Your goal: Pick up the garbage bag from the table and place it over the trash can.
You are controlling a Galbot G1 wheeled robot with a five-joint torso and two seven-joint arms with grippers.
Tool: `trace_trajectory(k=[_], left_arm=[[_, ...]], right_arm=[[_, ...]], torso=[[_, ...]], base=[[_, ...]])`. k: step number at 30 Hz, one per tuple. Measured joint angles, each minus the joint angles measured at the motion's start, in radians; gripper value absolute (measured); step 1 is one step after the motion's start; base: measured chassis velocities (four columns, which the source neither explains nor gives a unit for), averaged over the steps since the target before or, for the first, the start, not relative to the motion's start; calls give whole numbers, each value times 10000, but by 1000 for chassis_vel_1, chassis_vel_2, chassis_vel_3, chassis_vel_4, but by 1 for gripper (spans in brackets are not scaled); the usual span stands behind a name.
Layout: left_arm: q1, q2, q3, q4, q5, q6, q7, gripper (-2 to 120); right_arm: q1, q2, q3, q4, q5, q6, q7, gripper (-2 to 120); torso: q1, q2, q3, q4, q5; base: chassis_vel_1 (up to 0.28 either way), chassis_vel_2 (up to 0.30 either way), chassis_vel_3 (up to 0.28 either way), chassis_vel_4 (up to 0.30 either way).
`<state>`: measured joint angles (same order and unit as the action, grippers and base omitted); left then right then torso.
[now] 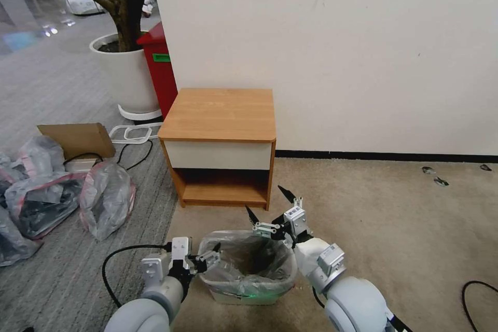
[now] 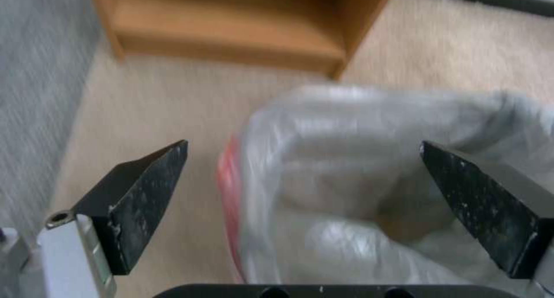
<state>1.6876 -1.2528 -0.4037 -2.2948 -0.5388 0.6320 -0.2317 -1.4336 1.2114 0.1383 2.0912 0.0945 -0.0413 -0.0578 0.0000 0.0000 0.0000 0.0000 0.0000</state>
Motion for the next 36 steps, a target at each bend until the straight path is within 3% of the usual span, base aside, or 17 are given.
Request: trace_trajectory(k=[1, 2, 3, 4, 6, 8, 10, 23, 36], left_arm=[[37, 5, -25, 149, 593, -911, 255, 100], [68, 6, -59, 493, 1295, -2350, 512, 100], [68, 6, -59, 493, 1295, -2350, 512, 100], [68, 5, -82, 797, 1771, -3304, 659, 100], [26, -30, -340, 1692, 3166, -5946, 1026, 100], [36, -31, -394, 1773, 3311, -6217, 1059, 100], [153, -3, -511, 1939, 3463, -7106, 1029, 100], [-6, -109, -830, 2216, 3471, -7701, 870, 100], [-17, -109, -840, 2225, 3441, -7734, 849, 100]], right_arm=[[-22, 86, 15, -66, -23, 80, 72, 100], [-96, 236, 61, -157, -123, 173, 300, 100], [-96, 236, 61, -157, -123, 173, 300, 100], [-172, 334, 104, -199, -239, 191, 507, 100], [-593, 784, 540, -268, -721, 163, 1379, 100], [-665, 842, 624, -271, -763, 160, 1507, 100], [-1078, 1044, 1099, -264, -913, 194, 2098, 100], [-1522, 1375, 1744, -191, -953, 488, 2457, 100], [-1518, 1376, 1738, -202, -945, 503, 2404, 100]], torso=[[0, 0, 0, 0, 1], [0, 0, 0, 1, 2], [0, 0, 0, 1, 2], [0, 0, 0, 1, 2], [0, 0, 0, 0, -3], [0, 0, 0, 0, -2], [0, 0, 0, -1, -1], [0, 0, 0, 0, 0], [0, 0, 0, 0, 0]], base=[[0, 0, 0, 0], [0, 0, 0, 0], [0, 0, 0, 0], [0, 0, 0, 0], [0, 0, 0, 0], [0, 0, 0, 0], [0, 0, 0, 0], [0, 0, 0, 0], [0, 0, 0, 0]])
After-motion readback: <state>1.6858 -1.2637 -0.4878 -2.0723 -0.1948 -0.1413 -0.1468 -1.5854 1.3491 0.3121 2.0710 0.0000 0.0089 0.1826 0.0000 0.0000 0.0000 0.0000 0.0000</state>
